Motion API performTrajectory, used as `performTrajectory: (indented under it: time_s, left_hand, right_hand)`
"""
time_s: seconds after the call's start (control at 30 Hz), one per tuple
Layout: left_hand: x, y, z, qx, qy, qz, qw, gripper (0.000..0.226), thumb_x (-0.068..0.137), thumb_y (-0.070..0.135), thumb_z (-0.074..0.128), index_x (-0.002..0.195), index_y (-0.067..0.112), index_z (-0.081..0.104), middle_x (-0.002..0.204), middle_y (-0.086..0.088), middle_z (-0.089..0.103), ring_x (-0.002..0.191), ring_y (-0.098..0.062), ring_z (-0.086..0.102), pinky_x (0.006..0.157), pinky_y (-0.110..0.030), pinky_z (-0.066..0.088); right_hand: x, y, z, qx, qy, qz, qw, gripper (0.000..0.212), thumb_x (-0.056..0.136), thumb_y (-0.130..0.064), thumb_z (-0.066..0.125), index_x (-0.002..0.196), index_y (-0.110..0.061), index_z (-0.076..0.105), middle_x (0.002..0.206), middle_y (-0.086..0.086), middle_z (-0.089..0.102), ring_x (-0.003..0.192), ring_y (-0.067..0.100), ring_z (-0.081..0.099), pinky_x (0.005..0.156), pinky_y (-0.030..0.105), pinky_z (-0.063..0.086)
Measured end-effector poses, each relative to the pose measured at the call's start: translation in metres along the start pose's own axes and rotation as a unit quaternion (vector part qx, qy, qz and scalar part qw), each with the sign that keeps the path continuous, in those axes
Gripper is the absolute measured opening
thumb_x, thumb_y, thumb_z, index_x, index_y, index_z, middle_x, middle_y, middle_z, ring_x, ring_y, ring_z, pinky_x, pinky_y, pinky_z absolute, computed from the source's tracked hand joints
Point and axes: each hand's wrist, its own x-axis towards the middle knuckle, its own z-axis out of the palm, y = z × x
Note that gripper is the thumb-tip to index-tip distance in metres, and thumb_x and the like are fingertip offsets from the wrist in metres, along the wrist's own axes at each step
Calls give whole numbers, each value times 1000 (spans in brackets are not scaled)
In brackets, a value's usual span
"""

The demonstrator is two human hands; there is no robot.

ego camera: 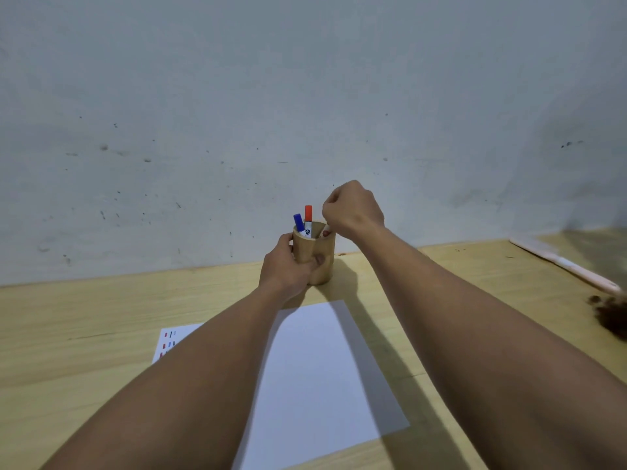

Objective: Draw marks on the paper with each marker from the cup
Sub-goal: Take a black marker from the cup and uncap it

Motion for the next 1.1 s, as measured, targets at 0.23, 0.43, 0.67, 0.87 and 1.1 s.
performTrajectory:
  time_s: [0.23,0.43,0.67,0.87,1.1]
  left_hand:
    - [-1,2,-1,-5,-7,-6,1000,66,82,34,79,137,21,47,128,-1,63,110,-23,63,94,-41,54]
    - [-3,4,-1,2,-8,-8,1000,70,81,34,80,140,20,45,132,-3,61,113,-24,62,93,-42,54]
    - [-8,13,1,50,-3,-14,999,69,87,37,74,145,22,41,138,-2,57,122,-25,55,92,-34,48]
    - [-18,28,-7,102,-7,-48,994,69,93,38,66,151,19,33,145,-7,52,128,-28,52,88,-30,40]
    - [-42,51,-54,118,24,-46,992,64,93,33,67,149,21,40,143,-8,53,121,-26,56,92,-30,44]
  right_hand:
    - [1,11,10,-15,-33,37,999,10,84,-11,63,90,-10,55,80,2,51,72,21,53,60,30,40]
    - [6,21,20,21,-35,51,998,14,87,-10,72,99,-4,70,89,9,68,76,23,63,60,28,48]
    - [4,8,-2,79,16,-2,997,14,95,-15,66,104,-6,72,96,8,72,84,24,67,68,33,52]
    - [-10,-12,-30,91,55,-53,993,14,98,-22,62,106,-11,67,93,2,68,82,20,63,69,32,50]
    - [-45,-43,-53,107,50,-94,989,20,101,-21,53,114,-12,64,101,1,66,85,21,61,72,35,49]
